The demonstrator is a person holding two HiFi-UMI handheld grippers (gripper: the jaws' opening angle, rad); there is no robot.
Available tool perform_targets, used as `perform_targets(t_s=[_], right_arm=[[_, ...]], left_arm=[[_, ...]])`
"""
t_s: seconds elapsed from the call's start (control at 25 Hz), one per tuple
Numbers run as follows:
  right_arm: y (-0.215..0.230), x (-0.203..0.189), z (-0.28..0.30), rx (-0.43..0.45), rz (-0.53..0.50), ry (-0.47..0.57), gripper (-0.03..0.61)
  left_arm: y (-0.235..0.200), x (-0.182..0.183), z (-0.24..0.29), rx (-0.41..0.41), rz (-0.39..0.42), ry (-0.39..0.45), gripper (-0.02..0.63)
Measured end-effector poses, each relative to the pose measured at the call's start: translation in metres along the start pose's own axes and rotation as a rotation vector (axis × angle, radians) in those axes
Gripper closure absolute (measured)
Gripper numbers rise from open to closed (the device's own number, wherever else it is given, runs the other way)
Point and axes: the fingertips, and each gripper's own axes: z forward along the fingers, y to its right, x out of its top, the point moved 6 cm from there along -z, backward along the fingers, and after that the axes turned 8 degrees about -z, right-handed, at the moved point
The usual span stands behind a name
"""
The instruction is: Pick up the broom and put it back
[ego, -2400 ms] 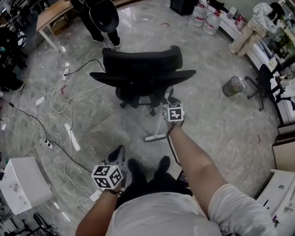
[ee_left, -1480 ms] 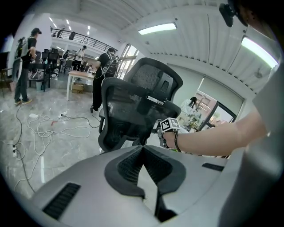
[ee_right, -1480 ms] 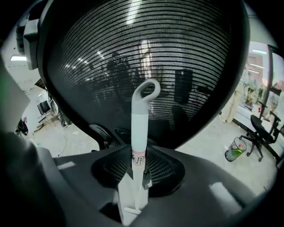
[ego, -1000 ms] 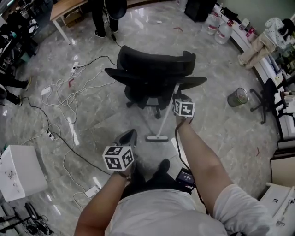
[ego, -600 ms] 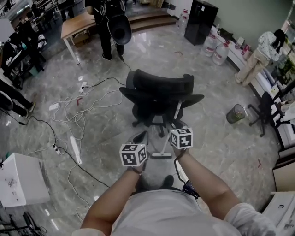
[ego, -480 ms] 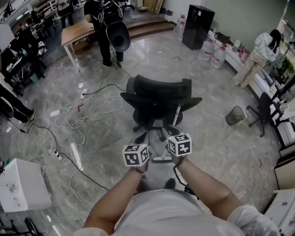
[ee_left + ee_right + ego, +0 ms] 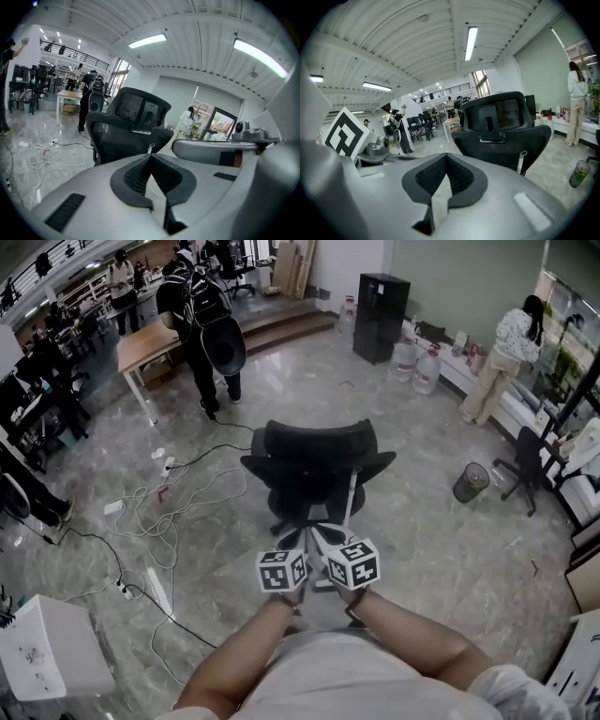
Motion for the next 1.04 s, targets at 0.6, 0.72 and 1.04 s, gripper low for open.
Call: perform_targets(t_s=[0.6, 0.72, 1.04], right_arm=[[0.001, -0.004, 0.002, -0.005, 0.010, -0.004, 0.577], [0.003, -0.002, 0.004, -0.001, 0.006, -0.002, 0.577], [0.011, -0.001, 0.007, 0.005, 0.006, -0.004, 0.577]], left_arm=[[0.000, -0.001, 0.001, -0.002, 0.010, -0.002, 0.607], [-0.001, 0.002, 0.003, 0.007, 0.013, 0.002, 0.606], [0.000, 0.003, 0.011, 0.016, 0.012, 0.004, 0.607]])
